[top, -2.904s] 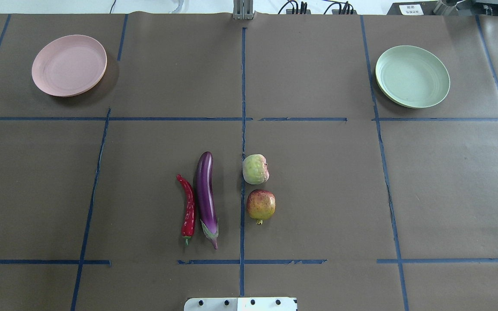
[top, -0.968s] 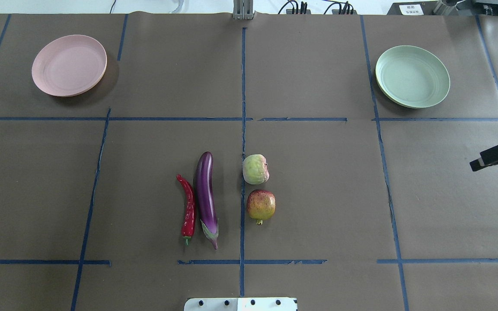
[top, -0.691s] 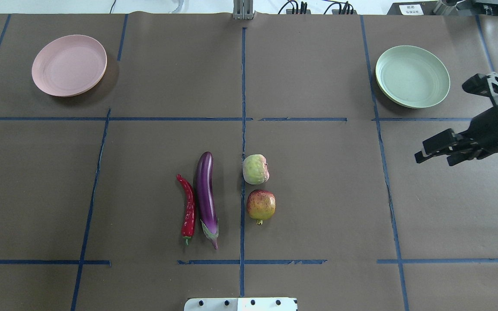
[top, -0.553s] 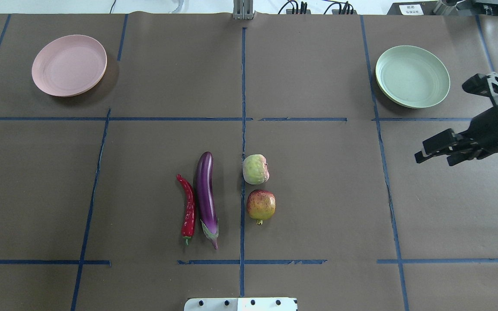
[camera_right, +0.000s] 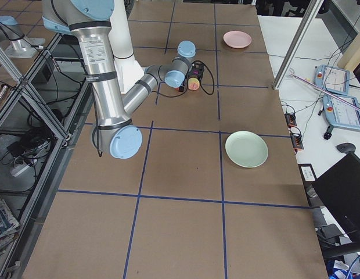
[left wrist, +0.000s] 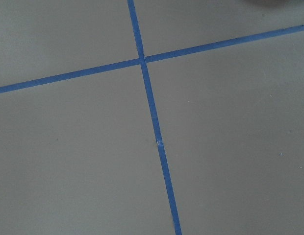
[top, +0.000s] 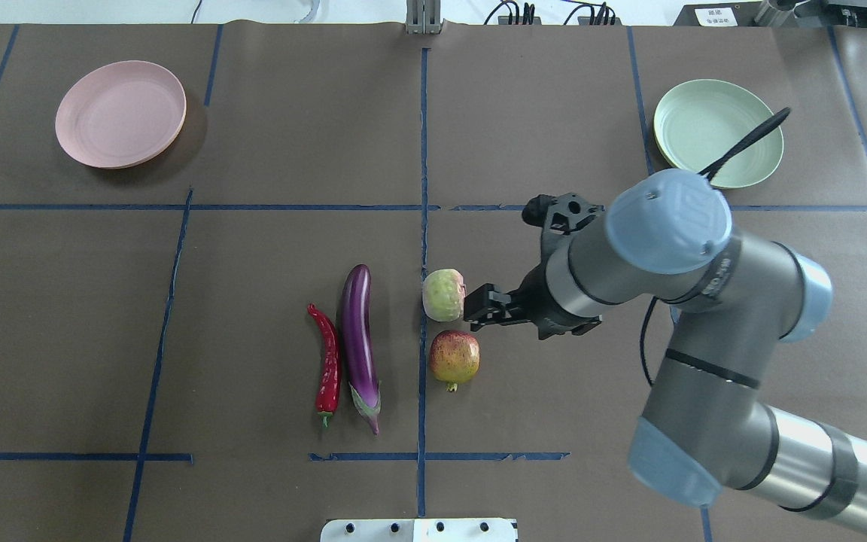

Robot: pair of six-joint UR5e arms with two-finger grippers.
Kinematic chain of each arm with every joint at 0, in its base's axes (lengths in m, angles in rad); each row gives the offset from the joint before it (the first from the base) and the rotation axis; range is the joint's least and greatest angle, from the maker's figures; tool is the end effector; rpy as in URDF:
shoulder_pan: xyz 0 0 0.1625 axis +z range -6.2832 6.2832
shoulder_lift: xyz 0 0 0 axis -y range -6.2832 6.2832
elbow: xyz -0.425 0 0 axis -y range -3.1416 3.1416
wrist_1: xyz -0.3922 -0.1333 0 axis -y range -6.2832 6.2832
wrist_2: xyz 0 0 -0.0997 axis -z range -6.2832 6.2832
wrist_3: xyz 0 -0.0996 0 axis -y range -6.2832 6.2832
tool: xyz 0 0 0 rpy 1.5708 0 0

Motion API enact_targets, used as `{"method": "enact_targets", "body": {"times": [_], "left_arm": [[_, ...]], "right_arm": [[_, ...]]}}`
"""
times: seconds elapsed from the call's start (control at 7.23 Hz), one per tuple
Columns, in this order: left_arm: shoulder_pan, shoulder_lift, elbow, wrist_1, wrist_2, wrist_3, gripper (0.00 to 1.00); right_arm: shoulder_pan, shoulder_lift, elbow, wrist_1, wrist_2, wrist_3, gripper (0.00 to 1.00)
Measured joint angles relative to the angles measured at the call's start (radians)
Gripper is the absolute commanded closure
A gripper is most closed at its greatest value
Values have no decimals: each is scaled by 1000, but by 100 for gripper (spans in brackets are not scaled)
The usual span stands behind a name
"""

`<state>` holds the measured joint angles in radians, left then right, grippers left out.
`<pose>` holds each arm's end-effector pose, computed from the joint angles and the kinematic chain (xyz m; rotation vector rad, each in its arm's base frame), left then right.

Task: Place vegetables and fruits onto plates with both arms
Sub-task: 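Move the right gripper over the red apple and grasp it, then carry the red apple with the right gripper to the green plate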

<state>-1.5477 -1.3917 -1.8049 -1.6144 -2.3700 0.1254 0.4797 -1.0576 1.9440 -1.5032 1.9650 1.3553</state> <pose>-0.0521 -0.4233 0.6184 0.1342 0.7938 0.1798 -0.4789 -0.3563 0.2007 -0.0213 -1.0073 0.0535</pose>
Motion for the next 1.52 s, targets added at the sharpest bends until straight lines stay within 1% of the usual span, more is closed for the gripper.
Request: {"method": "enact_targets", "body": {"times": [0.14, 0.28, 0.41, 0.55, 0.69, 0.97, 1.11, 1.38, 1.52], "left_arm": [[1, -1, -1, -7, 0, 0, 0], [3, -1, -2, -19, 0, -2, 0], [4, 0, -2, -27, -1, -2, 0], [4, 1, -2, -31, -1, -3, 0], [4, 2, -2, -32, -2, -3, 0], [6, 6, -1, -32, -21, -3, 0], [6, 6, -1, -32, -28, -3, 0], [5, 6, 0, -32, -42, -4, 0], [5, 7, 1, -32, -49, -4, 0]], "right_arm": [[-44, 58, -42, -51, -85, -2, 1], [-81, 105, -100, -73, -168, -8, 4], [-103, 151, -175, -82, -217, -15, 4], [-117, 175, -231, -85, -238, -24, 7], [-125, 185, -254, -104, -245, -38, 7], [-133, 216, -262, -199, -246, -84, 7], [-135, 221, -263, -220, -247, -98, 7], [-150, 216, -269, -229, -250, -106, 5], [-158, 217, -274, -226, -252, -102, 6]]}}
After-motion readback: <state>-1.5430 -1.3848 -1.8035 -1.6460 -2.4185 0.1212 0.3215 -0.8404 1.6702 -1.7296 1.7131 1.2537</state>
